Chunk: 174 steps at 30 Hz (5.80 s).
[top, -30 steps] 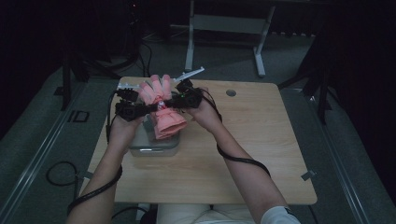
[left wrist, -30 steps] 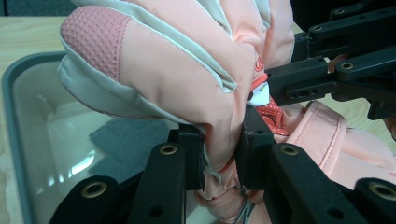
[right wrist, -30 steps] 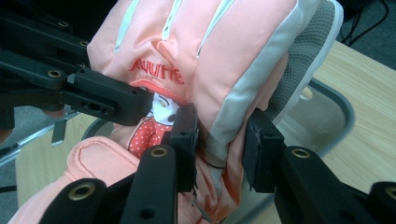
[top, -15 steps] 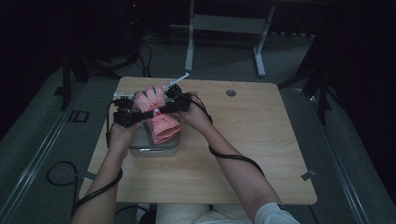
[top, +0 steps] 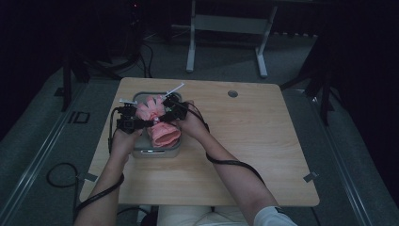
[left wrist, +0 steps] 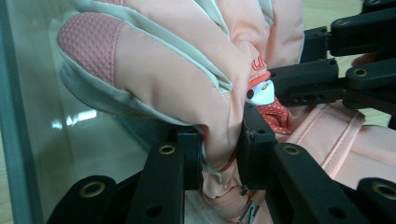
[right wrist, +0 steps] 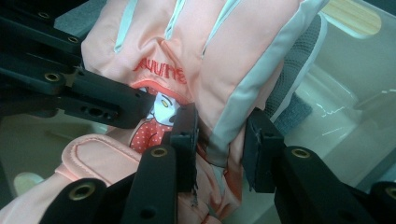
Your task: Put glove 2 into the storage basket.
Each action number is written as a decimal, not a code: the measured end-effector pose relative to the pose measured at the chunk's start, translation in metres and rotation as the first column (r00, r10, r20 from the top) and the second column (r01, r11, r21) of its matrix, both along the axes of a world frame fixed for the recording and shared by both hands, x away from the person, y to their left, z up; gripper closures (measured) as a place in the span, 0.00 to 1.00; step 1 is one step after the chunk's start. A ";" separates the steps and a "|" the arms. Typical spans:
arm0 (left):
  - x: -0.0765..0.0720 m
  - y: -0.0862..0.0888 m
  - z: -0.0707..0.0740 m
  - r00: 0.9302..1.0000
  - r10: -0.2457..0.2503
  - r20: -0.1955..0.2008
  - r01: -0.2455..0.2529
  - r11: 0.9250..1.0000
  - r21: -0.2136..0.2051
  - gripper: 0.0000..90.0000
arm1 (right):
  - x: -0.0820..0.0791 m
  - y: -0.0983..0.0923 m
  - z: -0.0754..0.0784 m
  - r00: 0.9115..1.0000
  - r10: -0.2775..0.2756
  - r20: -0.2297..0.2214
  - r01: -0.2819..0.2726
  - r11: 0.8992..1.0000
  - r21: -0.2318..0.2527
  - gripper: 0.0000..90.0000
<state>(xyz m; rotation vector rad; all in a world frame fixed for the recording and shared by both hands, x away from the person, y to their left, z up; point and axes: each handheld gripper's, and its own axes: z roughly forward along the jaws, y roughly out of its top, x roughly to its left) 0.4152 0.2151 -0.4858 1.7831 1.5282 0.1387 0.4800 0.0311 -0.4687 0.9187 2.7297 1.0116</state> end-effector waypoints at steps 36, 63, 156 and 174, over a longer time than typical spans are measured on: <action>-0.001 0.001 0.013 0.989 0.125 0.078 -0.132 0.987 0.093 0.43 | 0.012 -0.018 0.013 0.999 -0.032 -0.034 0.036 0.988 0.147 0.59; -0.042 -0.060 0.060 0.963 -0.067 0.262 0.040 0.993 0.107 0.43 | -0.017 -0.072 0.046 0.998 0.035 0.047 -0.045 0.974 0.221 0.33; -0.108 -0.178 -0.072 0.795 -0.548 0.261 0.477 0.830 0.290 0.01 | -0.063 -0.254 -0.088 0.975 -0.140 0.171 0.124 0.987 0.097 0.16; -0.112 -0.178 -0.071 0.785 -0.557 0.270 0.484 0.824 0.294 0.01 | -0.060 -0.263 -0.092 0.967 -0.181 0.178 0.159 0.979 0.127 0.16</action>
